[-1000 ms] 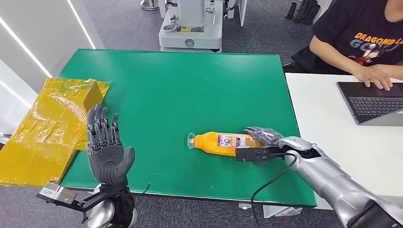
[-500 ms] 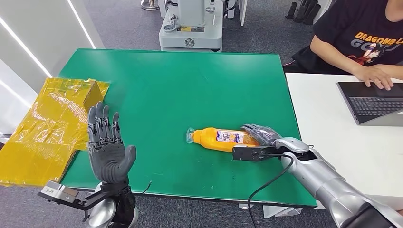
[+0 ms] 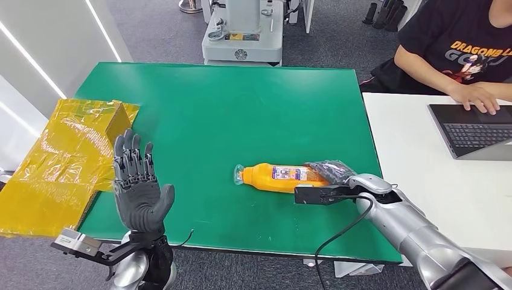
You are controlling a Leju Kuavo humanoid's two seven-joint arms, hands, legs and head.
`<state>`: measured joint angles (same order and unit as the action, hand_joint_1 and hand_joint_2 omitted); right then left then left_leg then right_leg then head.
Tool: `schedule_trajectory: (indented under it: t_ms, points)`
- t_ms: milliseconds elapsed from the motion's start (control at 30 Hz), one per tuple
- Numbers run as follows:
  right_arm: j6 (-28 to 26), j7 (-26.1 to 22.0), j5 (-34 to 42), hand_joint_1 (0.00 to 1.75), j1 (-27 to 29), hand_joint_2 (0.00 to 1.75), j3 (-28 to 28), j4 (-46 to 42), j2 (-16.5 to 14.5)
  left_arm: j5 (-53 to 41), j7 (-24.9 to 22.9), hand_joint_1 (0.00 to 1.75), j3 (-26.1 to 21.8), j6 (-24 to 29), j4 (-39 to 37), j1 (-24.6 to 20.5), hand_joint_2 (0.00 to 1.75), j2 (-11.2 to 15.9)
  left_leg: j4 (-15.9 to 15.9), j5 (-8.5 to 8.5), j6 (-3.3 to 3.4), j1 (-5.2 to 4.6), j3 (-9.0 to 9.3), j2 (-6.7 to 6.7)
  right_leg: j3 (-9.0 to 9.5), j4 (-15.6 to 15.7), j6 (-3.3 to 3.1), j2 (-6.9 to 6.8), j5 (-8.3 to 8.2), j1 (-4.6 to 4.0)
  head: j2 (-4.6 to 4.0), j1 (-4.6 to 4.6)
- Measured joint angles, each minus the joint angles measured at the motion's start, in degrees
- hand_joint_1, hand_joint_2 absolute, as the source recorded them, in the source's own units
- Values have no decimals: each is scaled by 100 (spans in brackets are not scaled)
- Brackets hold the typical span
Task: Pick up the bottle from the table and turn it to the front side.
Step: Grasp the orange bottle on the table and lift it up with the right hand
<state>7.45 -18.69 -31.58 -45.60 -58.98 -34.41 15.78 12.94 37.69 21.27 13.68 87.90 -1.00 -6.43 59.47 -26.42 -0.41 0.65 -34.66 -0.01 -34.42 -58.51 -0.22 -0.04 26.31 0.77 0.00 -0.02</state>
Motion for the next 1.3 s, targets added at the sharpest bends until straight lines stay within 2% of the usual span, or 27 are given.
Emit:
schedule_trajectory:
  t_ms: [433,867,967,1167,1300]
  points:
    - [-54,-68,-5,175,6,175,41,50,-67,-16,0,0,0,7,-1,5,175,0,0,0,0,0,0,0,0,0,0,0,0,0,0,0]
    - [-797,-210,-52,175,250,175,304,20,-199,-33,-1,0,0,34,-1,13,175,-1,0,0,0,0,-4,-2,-1,0,1,-3,1,0,0,-1]
    - [-1351,-232,-46,175,392,175,488,-119,-251,-50,-1,0,0,60,-1,25,175,-21,-1,0,0,0,-5,-4,-1,0,1,-5,1,0,0,1]
    - [-3359,-443,-52,175,1174,175,1347,-1090,-561,-109,1,0,0,155,-1,77,175,-53,-4,-2,-2,2,-5,-5,-5,1,0,-4,5,-2,0,-1]
    - [-3946,-573,-84,175,1691,175,1828,-1748,-799,-117,1,0,0,187,-1,70,175,-57,-7,-2,-2,3,-7,-6,-8,0,-2,-6,7,-3,0,-2]
